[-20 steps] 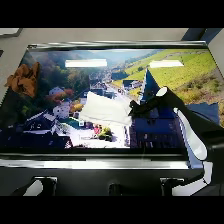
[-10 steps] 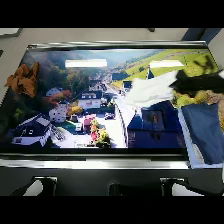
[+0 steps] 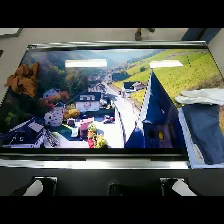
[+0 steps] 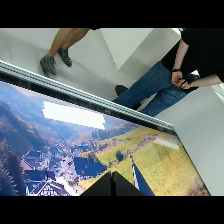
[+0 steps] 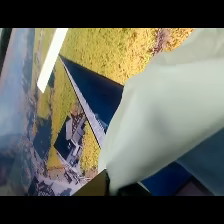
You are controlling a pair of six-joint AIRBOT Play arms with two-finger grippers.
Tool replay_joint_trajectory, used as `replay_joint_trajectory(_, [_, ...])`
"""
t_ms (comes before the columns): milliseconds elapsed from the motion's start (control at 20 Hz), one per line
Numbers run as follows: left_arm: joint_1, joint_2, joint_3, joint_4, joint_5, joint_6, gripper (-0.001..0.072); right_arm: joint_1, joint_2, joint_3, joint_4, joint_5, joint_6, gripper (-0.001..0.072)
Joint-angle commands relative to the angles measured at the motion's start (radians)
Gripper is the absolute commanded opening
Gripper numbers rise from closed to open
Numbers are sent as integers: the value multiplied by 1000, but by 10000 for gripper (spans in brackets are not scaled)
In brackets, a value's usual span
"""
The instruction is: Fold the shirts.
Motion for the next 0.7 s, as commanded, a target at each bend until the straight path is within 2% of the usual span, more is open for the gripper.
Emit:
replay_joint_trajectory(0, [0, 1, 0, 0, 0, 0, 26, -128, 48, 1, -8, 41, 34, 44])
replay_joint_trajectory(100, [0, 1, 0, 0, 0, 0, 26, -179, 68, 1, -50, 81, 44, 44])
replay_joint_trajectory(200, [0, 1, 0, 0, 0, 0, 26, -187, 70, -2, -175, 198, 63, 44])
replay_joint_trajectory(400, [-1, 0, 0, 0, 0, 0, 26, -173, 70, -138, -453, 373, 17, 43])
replay_joint_trajectory(650, [-14, 1, 0, 0, -10, 0, 26, -173, 84, -389, -581, 309, -2, 43])
